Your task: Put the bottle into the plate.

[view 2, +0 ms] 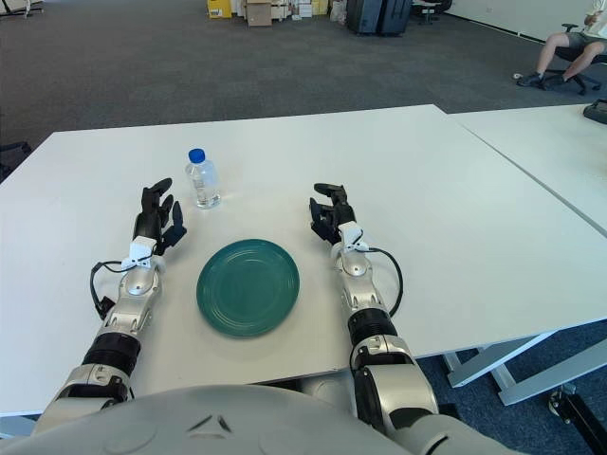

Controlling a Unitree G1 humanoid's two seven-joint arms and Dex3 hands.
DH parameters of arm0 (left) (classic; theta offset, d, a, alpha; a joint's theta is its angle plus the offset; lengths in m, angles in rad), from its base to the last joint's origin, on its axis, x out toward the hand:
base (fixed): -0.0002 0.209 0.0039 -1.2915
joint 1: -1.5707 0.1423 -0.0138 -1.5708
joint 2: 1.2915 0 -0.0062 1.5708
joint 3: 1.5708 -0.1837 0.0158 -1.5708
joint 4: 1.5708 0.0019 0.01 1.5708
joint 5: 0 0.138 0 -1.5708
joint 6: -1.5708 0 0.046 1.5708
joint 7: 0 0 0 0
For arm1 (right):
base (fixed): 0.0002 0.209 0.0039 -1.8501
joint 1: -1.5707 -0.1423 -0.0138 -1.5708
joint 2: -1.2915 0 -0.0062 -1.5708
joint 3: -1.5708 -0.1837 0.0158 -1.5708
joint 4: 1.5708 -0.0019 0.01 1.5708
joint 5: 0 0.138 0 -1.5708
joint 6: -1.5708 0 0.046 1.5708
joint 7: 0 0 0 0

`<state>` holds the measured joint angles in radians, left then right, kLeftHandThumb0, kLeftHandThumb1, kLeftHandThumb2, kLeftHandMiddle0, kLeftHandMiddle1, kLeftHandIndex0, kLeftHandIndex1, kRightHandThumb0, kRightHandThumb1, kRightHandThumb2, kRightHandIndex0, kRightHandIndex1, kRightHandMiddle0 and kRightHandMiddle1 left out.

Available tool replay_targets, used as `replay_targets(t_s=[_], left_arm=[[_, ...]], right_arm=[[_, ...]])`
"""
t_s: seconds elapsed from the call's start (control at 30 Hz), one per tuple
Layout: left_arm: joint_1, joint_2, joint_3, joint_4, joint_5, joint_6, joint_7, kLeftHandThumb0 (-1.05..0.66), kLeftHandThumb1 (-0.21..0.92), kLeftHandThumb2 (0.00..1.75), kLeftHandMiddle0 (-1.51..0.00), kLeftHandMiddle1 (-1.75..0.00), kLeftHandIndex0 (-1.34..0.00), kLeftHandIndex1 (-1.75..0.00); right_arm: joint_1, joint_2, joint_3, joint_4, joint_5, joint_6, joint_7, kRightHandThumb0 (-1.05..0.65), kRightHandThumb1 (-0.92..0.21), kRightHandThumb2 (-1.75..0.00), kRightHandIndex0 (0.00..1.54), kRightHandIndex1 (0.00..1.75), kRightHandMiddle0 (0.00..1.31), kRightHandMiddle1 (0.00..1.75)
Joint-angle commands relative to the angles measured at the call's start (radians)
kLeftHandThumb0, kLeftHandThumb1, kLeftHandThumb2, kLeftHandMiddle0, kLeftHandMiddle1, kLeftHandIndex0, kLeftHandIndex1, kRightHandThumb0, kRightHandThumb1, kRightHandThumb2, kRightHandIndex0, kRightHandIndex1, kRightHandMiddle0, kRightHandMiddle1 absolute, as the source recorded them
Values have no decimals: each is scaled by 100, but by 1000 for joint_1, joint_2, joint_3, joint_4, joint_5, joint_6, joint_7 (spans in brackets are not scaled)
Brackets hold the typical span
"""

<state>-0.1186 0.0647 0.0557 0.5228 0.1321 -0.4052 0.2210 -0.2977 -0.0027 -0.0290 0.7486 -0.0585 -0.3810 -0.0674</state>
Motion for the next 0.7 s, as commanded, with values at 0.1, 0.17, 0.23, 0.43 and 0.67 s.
replay_targets(t_s=[0.1,0.17,0.23,0.43,0.67], left_arm=[[-24,7,3,-17,-4,7,-6,-71,92,84,-37,0,0,-80],[-21,6,3,-22,-2,6,-3,-71,92,85,-37,0,0,-80],[-18,5,2,-27,-2,6,-2,-72,92,85,-37,0,0,-80],[-20,5,3,-25,-1,13,1,-73,92,85,-37,0,0,-79],[-23,5,4,-23,-2,19,0,-73,92,86,-38,-1,0,-80]], right_arm=[[-10,-4,-4,3,6,-3,4,-66,-92,-65,31,82,0,102],[-11,-4,-4,8,5,-11,4,-67,-92,-66,31,82,0,103],[-12,-4,-4,14,5,-18,4,-67,-92,-66,31,82,0,103],[-13,-4,-5,23,6,-30,5,-68,-92,-67,30,82,0,105],[-15,-2,-6,30,10,-37,9,-68,-92,-67,30,82,0,108]])
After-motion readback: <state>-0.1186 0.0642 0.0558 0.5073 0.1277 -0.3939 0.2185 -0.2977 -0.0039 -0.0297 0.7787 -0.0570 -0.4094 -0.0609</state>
